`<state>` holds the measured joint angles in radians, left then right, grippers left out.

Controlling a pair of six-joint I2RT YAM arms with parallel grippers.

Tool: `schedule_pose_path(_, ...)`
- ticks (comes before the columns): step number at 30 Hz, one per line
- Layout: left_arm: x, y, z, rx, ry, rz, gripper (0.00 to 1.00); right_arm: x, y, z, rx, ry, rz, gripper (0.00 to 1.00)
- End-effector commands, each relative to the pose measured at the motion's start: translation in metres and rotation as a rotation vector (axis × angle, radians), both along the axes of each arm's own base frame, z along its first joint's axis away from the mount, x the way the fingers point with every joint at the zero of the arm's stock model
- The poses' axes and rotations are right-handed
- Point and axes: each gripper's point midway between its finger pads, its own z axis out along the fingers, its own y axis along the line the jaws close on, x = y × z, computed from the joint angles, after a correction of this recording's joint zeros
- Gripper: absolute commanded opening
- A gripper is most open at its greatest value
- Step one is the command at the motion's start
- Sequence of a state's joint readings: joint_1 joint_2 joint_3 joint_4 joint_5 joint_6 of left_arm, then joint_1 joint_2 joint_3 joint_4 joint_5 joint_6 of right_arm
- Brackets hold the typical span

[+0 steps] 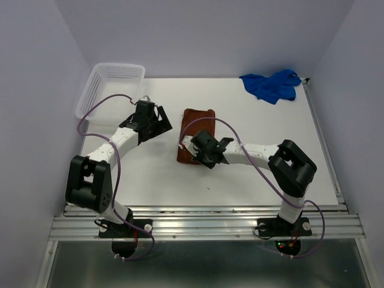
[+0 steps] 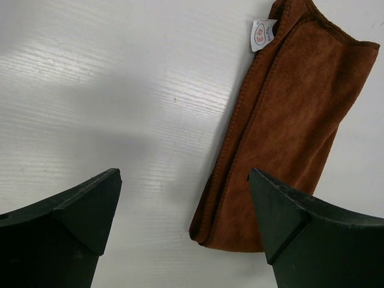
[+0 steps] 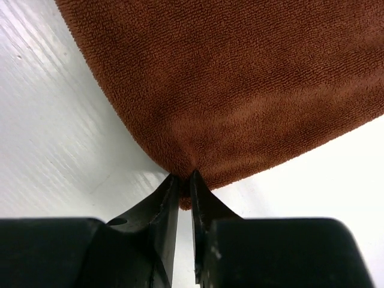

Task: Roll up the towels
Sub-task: Fold the towel

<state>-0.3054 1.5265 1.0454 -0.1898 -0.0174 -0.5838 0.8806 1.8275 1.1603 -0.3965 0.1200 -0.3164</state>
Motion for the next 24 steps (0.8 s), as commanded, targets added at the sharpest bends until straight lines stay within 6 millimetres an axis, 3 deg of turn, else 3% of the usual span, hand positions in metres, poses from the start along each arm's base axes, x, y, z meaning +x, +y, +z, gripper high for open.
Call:
schedule_pose_path(1, -0.009, 0.006, 0.012, 0.005, -0.033, 0.001, 0.99, -0.007, 0.020, 0.034, 0.122, 0.047, -0.036, 0.15)
schedule_pose_path(7, -0.024, 0.001, 0.008, -0.030, -0.013, -0.039, 0.99, -0.023, 0.024, 0.046, 0.148, 0.157, -0.088, 0.11)
schedule_pose_path(10, -0.031, 0.000, 0.005, -0.035, 0.008, -0.049, 0.99, -0.014, 0.025, 0.050, 0.162, 0.205, -0.155, 0.08)
schedule_pose_path(11, -0.033, 0.000, 0.006, -0.038, 0.009, -0.057, 0.99, -0.003, 0.022, 0.053, 0.190, 0.225, -0.189, 0.07)
schedule_pose_path(15, -0.042, -0.002, -0.001, -0.049, 0.036, -0.078, 0.99, 0.005, 0.028, 0.062, 0.338, 0.407, -0.237, 0.06)
schedule_pose_path(24, -0.047, -0.019, -0.002, -0.106, 0.027, -0.176, 0.99, 0.030, 0.026, 0.069, 0.517, 0.665, -0.324, 0.06)
